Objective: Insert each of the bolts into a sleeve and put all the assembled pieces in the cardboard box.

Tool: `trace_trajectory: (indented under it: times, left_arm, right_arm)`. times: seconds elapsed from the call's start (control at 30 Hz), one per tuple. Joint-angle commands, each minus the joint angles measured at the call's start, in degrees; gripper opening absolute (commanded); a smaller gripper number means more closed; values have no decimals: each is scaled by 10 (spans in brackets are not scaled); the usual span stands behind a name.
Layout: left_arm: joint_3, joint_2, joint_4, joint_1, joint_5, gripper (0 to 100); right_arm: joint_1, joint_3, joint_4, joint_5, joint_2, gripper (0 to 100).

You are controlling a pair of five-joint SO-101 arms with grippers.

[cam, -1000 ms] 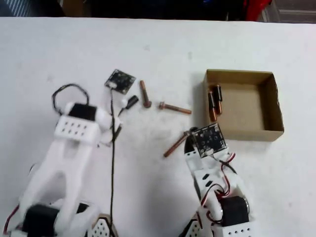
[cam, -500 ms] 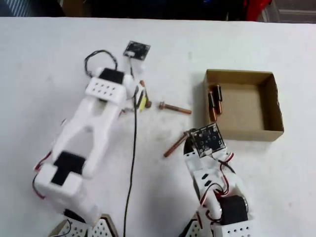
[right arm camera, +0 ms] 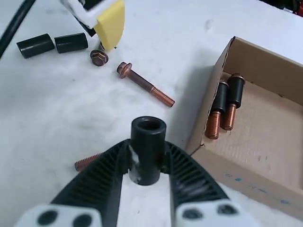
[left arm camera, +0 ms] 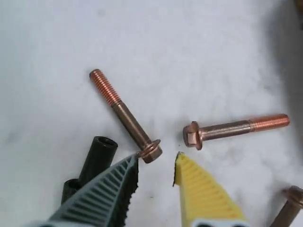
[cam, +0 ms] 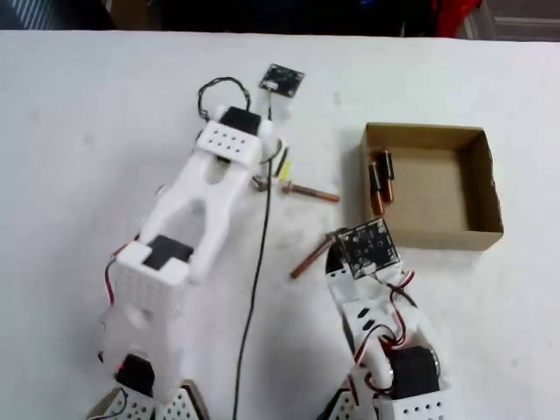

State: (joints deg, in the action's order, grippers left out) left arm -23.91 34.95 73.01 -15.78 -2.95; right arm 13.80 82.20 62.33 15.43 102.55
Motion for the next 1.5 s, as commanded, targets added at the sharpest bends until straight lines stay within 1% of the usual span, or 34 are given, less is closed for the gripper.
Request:
trace_trajectory:
  times: [0.0,0.13,0.33,0.47,0.67,1.13,1.2,1.3,1.37,1.47]
  left_arm:
    - [-58,30,4,2,-30,154]
    - [-97,73,2,9,-76,157]
    - [-149,126,4,9,-118,157]
    - [-161,145,3,15,-140,157]
    - [-161,161,2,22,-153,155]
    - [-161,177,4,22,-153,153]
    - [-161,177,4,22,-153,127]
    - [-161,176,-5,22,-149,12]
    - [-158,177,-11,22,-152,46]
    - [-161,177,-11,22,-152,53]
  right_arm:
    - [-2,-4,-11,-5,6,17]
    - [-2,-4,-11,-5,6,17]
    - [-2,-4,-10,-5,6,17]
    - [-2,-4,-10,-5,6,17]
    - [-2,-4,-10,-5,6,17]
    - [-2,8,-14,-4,6,18]
    - [-2,8,-14,-4,6,18]
    - [-2,8,-14,-4,6,18]
    - [-2,8,-14,-4,6,18]
    - [-2,9,-14,-4,6,18]
